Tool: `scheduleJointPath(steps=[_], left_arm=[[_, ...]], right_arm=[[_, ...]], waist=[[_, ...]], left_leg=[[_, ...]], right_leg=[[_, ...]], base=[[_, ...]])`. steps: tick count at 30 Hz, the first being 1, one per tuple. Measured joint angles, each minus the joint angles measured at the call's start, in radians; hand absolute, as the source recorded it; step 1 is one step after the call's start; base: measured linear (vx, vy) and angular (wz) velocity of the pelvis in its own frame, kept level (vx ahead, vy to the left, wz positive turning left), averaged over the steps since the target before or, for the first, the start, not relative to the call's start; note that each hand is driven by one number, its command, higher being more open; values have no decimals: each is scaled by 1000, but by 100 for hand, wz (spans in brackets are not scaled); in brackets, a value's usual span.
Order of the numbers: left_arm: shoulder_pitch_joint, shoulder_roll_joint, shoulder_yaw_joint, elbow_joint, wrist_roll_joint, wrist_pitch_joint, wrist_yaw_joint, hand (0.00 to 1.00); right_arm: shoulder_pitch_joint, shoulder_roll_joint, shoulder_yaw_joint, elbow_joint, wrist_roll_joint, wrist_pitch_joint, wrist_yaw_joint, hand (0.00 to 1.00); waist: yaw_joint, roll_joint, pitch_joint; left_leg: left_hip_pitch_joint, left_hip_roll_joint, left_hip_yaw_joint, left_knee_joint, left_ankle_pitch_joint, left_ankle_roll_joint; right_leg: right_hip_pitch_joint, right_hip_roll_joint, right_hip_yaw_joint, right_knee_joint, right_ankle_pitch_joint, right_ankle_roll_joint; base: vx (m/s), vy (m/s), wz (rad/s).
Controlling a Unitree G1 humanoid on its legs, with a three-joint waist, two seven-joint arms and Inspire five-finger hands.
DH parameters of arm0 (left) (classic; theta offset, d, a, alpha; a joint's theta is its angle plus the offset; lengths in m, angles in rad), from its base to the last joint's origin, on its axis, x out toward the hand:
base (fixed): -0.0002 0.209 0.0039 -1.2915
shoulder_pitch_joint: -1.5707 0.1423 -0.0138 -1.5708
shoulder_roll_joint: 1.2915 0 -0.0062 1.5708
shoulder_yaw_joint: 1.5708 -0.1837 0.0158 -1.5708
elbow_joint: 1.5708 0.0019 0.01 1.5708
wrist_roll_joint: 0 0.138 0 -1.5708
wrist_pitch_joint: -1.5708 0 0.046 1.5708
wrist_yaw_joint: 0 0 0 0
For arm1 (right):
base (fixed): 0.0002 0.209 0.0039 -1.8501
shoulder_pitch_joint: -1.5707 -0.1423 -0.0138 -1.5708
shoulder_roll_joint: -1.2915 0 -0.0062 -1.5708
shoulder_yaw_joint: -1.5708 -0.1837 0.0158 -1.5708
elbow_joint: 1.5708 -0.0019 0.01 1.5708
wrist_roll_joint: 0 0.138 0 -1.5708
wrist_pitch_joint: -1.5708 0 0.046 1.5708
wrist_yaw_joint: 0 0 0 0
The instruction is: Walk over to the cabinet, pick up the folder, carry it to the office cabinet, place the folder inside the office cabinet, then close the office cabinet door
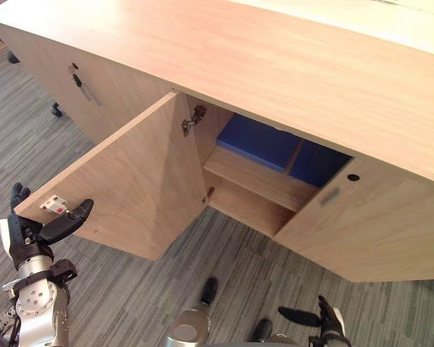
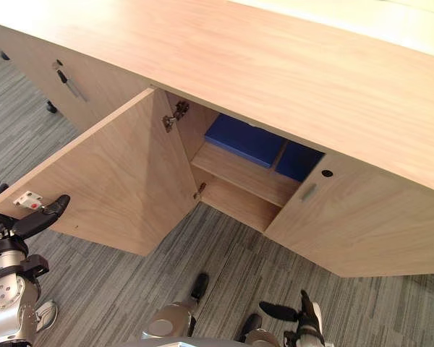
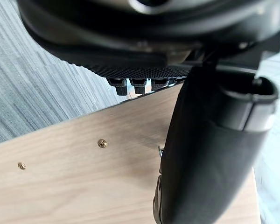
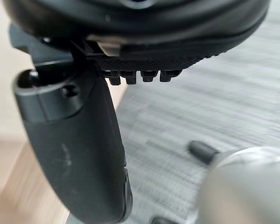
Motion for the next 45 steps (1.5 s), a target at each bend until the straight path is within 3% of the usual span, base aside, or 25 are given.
scheduleJointPath(steps=[5,8,12,15,16,19,21,23,27,31,33,35,37,39,45], left_arm=[[163,-195,-1,-142,-22,-49,33,100],[256,-248,-73,-168,-22,-75,33,100],[303,-257,-240,-17,-21,6,32,100],[344,-259,-404,44,-2,58,-6,100],[350,-260,-466,52,33,70,-42,100],[322,-255,-578,56,102,98,-84,100],[243,-234,-639,62,145,111,-103,100],[151,-222,-672,63,191,111,-106,100],[-56,-201,-661,63,285,110,-75,100],[-161,-164,-592,104,372,110,-27,100],[-189,-141,-552,136,395,110,-7,100],[-202,-118,-519,160,401,110,14,100],[-203,-105,-484,190,399,110,22,100],[-203,-104,-478,211,398,111,22,100],[-148,-138,-478,235,396,112,-18,100]], right_arm=[[5,15,-31,-4,10,0,0,100],[1,29,-34,-5,11,0,0,100],[-17,48,-33,-7,34,0,0,100],[-29,62,-29,-10,37,0,-4,100],[-32,73,-17,-20,37,-1,-10,100],[-34,82,12,-45,37,-1,-12,100],[-34,103,24,-70,38,-1,-14,100],[-36,101,40,-82,38,-1,-15,100],[-49,94,67,-89,36,-1,-16,100],[-57,74,87,-84,33,-1,-15,100],[-59,67,84,-74,33,-1,-15,100],[-60,61,82,-64,32,-1,-15,100],[-67,57,62,-50,32,0,-13,100],[-72,53,42,-49,33,2,-12,100],[-83,35,5,-51,37,2,-9,100]], waist=[[2,-9,-9],[4,-9,-14],[0,-13,-19],[-34,-27,-25],[-39,-47,-19],[-78,-48,-26],[-128,-64,-36],[-151,-66,-38],[-196,-62,-49],[-217,-54,-55],[-217,-52,-56],[-217,-51,-56],[-214,-37,-65],[-214,-24,-72],[-213,-21,-72]], left_leg=[[21,13,93,0,-2,2],[27,19,134,0,-3,2],[27,31,204,0,-9,-1],[10,38,274,0,-16,5],[2,32,310,8,-21,7],[9,35,372,1,-31,17],[8,26,422,1,-34,21],[8,20,461,1,-38,26],[10,12,522,1,-47,39],[22,16,556,1,-58,39],[32,19,564,2,-60,34],[47,18,565,6,-68,30],[55,22,560,6,-69,33],[56,30,544,7,-69,33],[82,47,492,6,-70,30]], right_leg=[[-23,2,85,4,25,9],[-36,5,119,9,36,9],[-79,14,202,17,33,15],[-118,17,275,19,35,23],[-141,10,311,18,34,29],[-161,14,379,11,40,40],[-189,12,438,11,40,40],[-207,8,477,13,40,39],[-234,4,521,10,54,10],[-232,4,525,-12,79,-26],[-222,5,525,-24,99,-22],[-210,4,525,-27,145,-18],[-187,9,515,-51,163,19],[-177,15,501,-64,164,20],[-133,30,461,-74,164,20]], base=[[5,15,-48],[-46,21,-38],[-127,29,-42],[-119,61,-35],[-75,84,-52],[-39,62,-74],[-45,78,-66],[-18,81,-61],[12,60,-47],[83,7,-31],[129,-22,-17],[165,-31,-4],[172,-53,2],[146,-70,7],[68,-62,9]])
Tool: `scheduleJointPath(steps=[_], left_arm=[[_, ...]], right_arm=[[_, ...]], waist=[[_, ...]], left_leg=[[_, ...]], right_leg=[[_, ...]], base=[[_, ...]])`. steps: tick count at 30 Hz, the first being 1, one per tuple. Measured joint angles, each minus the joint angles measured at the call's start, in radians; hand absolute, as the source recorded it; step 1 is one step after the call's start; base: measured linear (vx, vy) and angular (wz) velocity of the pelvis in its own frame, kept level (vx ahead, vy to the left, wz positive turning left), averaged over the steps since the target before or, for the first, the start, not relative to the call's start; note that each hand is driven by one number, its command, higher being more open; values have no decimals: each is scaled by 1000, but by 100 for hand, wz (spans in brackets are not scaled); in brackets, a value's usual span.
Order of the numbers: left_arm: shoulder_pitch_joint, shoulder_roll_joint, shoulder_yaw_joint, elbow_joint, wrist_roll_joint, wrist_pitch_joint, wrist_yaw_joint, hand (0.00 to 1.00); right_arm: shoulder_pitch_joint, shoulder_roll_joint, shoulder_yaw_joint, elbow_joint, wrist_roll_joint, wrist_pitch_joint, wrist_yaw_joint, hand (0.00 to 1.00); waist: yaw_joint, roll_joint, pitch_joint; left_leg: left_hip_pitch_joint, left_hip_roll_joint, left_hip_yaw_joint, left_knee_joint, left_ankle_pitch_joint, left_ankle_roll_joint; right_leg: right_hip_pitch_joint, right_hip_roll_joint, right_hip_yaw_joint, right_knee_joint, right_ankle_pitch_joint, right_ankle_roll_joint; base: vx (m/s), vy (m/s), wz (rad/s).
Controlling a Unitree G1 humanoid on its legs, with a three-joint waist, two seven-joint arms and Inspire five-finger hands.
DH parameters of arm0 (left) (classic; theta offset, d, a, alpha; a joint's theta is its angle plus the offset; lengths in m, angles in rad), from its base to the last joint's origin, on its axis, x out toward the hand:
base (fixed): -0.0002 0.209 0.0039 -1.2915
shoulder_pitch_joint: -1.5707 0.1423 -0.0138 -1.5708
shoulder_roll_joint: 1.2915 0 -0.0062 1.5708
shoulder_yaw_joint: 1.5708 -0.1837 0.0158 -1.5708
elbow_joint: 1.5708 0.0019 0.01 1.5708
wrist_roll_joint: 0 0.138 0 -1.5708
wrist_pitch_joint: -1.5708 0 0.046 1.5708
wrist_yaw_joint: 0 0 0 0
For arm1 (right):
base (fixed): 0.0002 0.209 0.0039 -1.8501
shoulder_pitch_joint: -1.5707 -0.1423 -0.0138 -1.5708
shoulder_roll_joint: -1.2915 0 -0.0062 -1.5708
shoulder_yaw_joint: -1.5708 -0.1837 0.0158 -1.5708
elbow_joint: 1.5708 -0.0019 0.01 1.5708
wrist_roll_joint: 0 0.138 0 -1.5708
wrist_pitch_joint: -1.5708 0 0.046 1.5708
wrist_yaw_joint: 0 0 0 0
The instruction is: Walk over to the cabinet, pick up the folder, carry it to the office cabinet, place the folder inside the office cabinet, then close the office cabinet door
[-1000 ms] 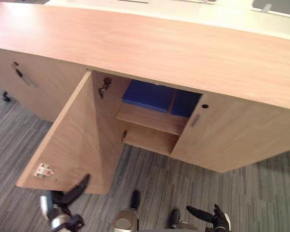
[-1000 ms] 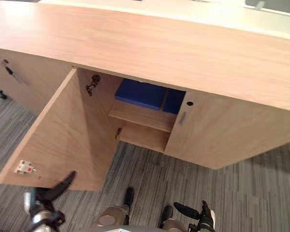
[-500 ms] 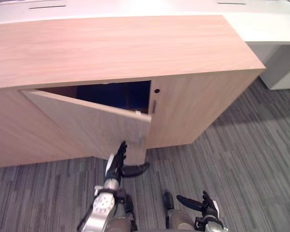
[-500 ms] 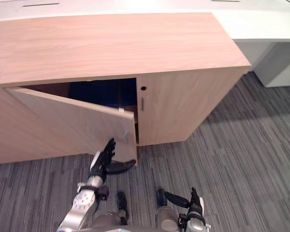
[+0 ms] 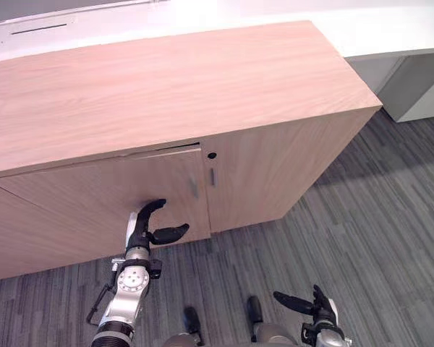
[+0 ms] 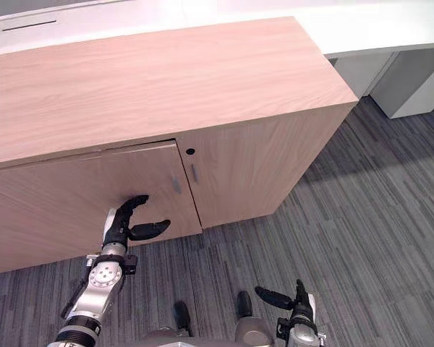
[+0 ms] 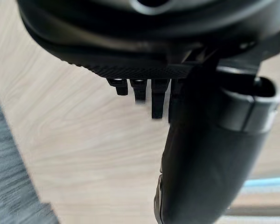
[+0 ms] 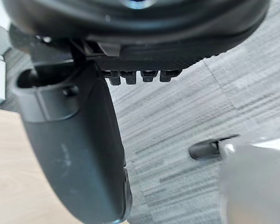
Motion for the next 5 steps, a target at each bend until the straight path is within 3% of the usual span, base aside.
scheduleJointPath(steps=[5], left_arm=[[141,-31,2,22,-77,0,-56,100]], right_arm=[[3,-1,-3,1,3,9,2,100]], waist=[[5,1,-1]], left_leg=[[1,-6,-12,-5,0,-1]], right_leg=[[0,-6,-7,6,-8,-5]], base=[[-75,-8,3]])
